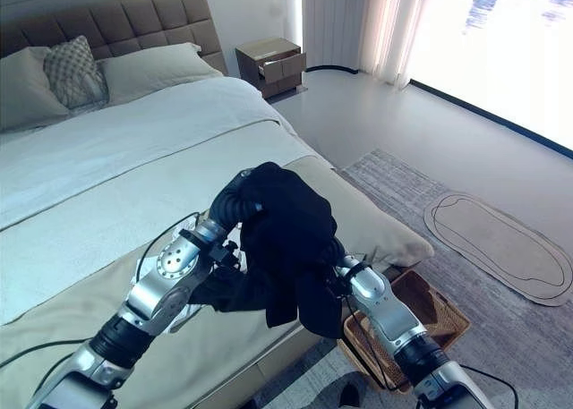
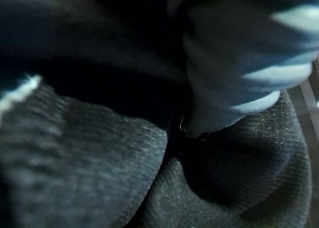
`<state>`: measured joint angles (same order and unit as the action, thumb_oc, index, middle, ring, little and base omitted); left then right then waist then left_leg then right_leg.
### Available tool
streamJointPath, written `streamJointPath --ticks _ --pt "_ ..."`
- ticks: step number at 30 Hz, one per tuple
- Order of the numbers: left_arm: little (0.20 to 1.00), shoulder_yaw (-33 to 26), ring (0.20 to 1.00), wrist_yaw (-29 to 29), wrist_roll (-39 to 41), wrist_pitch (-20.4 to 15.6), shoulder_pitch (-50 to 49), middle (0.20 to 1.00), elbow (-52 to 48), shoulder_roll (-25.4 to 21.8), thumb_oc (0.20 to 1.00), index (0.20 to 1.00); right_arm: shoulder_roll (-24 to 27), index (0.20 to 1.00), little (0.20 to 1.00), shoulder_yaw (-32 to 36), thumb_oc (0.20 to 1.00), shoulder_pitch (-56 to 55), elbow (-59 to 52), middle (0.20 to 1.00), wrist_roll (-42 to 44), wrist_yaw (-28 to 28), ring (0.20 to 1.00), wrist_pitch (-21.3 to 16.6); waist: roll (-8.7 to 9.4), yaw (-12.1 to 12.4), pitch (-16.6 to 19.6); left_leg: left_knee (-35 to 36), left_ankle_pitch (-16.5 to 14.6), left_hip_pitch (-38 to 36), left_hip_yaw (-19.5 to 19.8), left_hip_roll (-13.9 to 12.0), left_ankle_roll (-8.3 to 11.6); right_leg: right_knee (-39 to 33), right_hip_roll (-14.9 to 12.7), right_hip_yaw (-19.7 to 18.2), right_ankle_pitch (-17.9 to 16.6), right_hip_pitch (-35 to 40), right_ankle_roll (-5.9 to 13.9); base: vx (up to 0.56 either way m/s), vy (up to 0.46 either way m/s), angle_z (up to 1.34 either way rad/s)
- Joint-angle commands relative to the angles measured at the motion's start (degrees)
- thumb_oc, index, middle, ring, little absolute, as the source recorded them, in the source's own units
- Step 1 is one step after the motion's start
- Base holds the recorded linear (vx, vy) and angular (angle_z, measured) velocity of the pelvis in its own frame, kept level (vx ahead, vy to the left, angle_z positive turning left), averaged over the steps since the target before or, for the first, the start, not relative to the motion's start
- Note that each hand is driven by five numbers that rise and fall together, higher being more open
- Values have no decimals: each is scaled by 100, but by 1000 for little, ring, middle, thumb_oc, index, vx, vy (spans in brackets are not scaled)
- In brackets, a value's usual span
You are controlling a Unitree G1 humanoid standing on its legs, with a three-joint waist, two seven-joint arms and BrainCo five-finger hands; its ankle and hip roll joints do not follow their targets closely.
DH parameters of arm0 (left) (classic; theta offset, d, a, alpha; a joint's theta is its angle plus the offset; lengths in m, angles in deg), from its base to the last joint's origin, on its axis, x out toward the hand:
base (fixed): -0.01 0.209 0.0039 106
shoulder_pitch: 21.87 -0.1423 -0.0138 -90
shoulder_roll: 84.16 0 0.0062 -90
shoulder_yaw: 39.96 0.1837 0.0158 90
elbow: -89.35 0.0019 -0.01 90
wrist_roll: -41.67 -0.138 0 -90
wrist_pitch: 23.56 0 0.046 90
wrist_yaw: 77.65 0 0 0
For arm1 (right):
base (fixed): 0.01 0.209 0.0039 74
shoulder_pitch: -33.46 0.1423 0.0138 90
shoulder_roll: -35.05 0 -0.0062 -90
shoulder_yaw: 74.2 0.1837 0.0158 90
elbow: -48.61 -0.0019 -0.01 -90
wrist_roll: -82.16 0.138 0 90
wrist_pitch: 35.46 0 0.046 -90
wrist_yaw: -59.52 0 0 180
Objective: Pick up clothes into the bucket
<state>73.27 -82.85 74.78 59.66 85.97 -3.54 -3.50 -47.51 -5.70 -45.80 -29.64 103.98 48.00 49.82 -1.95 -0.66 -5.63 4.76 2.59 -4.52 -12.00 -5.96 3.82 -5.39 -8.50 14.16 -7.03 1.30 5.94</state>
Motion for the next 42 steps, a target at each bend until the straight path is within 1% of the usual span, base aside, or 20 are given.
streamJointPath --ticks 1,2,5,6,7,9,10,11,12,13,14,21,24,26,27,29,32,33,37,42 --pt "200 -810 200 -58 705 -444 343 200 167 214 200 200 -205 200 200 763 200 -255 309 200 1406 -183 200 -148 242 -14 61 -219 -1 96 180 -226 194 39 -467 474 145 468 441 0 0 0" --pt "200 -809 200 -58 706 -443 340 200 165 214 200 200 -204 200 200 764 200 -259 309 200 1410 -185 200 -149 243 -13 63 -219 -2 94 180 -227 195 39 -467 474 147 470 441 0 0 0" --pt "200 -1125 200 45 581 -515 46 200 206 302 200 200 -418 200 200 1216 200 -467 415 200 1798 -52 200 -322 247 -41 87 -212 -19 52 166 -235 198 39 -460 454 162 488 428 0 0 0" --pt "200 -1223 200 168 404 -552 -81 200 271 390 200 200 -534 200 200 1392 200 -510 366 200 2010 49 200 -400 251 -57 98 -211 -28 42 157 -238 199 39 -457 454 169 496 419 0 0 0" --pt "200 -1221 200 172 400 -552 -83 200 268 392 200 200 -533 200 200 1392 200 -513 363 200 2010 51 200 -399 251 -56 99 -211 -28 40 156 -238 199 39 -457 453 169 497 419 0 0 0" --pt "200 -1326 200 338 0 -589 -194 200 336 430 200 200 -618 200 200 1570 200 -549 286 200 2178 105 200 -454 257 -63 104 -212 -31 35 149 -245 201 39 -450 448 177 499 410 0 0 0" --pt "238 -1360 238 402 -231 -605 -243 238 365 433 238 238 -661 200 200 1650 200 -571 212 200 2242 154 200 -486 263 -62 112 -207 -31 32 144 -245 201 39 -448 448 179 503 408 0 0 0" --pt "448 -1392 448 482 -418 -603 -288 448 425 432 448 448 -681 200 200 1744 200 -573 144 200 2287 228 200 -532 268 -61 117 -208 -33 33 139 -246 203 39 -445 453 182 505 407 0 0 0" --pt "533 -1388 533 487 -424 -602 -289 533 424 435 533 533 -681 200 200 1745 200 -577 139 200 2286 231 200 -530 268 -60 118 -208 -33 33 139 -245 203 39 -445 453 182 505 407 0 0 0" --pt "1000 -1393 1000 564 -640 -579 -313 1000 545 443 1000 1000 -730 200 200 1868 200 -567 7 200 2449 312 200 -578 272 -59 129 -202 -35 36 139 -250 203 39 -446 446 184 497 406 0 0 0" --pt "1000 -1351 1000 630 -807 -534 -315 1000 706 445 1000 1000 -777 200 200 2022 200 -553 -204 200 2627 406 200 -697 272 -76 135 -208 -41 41 139 -247 202 39 -441 436 181 485 408 0 0 0" --pt "1000 -1245 1000 750 -1091 -362 -367 1000 1126 488 1000 1000 -867 200 200 2511 200 -414 -677 200 3303 695 200 -982 292 -114 137 -220 -55 54 117 -251 194 39 -435 413 173 468 417 0 0 0" --pt "1000 -1255 1000 712 -1025 -257 -552 1000 1317 528 1000 1000 -775 200 200 2824 200 -317 -805 200 3433 962 200 -1109 313 -109 117 -243 -66 81 130 -234 192 43 -438 402 170 461 422 0 0 0" --pt "1000 -1255 1000 711 -1024 -256 -553 1000 1316 530 1000 1000 -773 200 200 2824 200 -317 -806 200 3432 966 200 -1108 311 -108 118 -245 -67 83 130 -234 191 43 -438 401 170 459 423 0 0 0" --pt "1000 -1364 1000 677 -932 -238 -755 1000 1371 544 1000 1000 -674 200 200 3077 200 -294 -785 200 3409 1127 200 -1164 324 -102 113 -253 -75 97 139 -227 188 49 -441 404 172 461 422 0 0 0" --pt "1000 -1526 1000 615 -745 -204 -1035 1000 1406 584 1000 1000 -546 200 200 3325 200 -280 -732 200 3343 1281 200 -1191 327 -85 115 -256 -82 100 141 -221 186 49 -441 411 177 465 424 0 0 0" --pt "1000 -1664 1000 558 -623 -198 -1281 1000 1405 613 1000 1000 -433 200 200 3538 200 -252 -662 200 3297 1400 200 -1236 335 -65 105 -263 -86 114 150 -226 185 54 -443 412 180 457 424 0 0 0" --pt "1000 -1833 1000 510 -453 -200 -1554 1000 1406 652 1000 1000 -324 200 200 3792 200 -225 -584 200 3318 1510 200 -1322 345 -29 78 -277 -89 141 173 -227 181 59 -444 423 180 443 424 0 0 0" --pt "1000 -2151 1000 464 -256 -222 -1960 1000 1377 658 1000 1000 60 200 200 4309 200 -112 -408 200 3189 1800 200 -1499 365 35 30 -303 -88 213 206 -228 184 57 -449 438 181 416 436 0 0 0" --pt "1000 -2411 1000 598 -221 -300 -2201 1000 1495 742 1000 1000 382 200 200 4581 200 -71 -227 200 3021 1958 200 -1578 396 100 -32 -366 -110 280 234 -207 174 74 -459 442 186 383 437 0 -7 4"
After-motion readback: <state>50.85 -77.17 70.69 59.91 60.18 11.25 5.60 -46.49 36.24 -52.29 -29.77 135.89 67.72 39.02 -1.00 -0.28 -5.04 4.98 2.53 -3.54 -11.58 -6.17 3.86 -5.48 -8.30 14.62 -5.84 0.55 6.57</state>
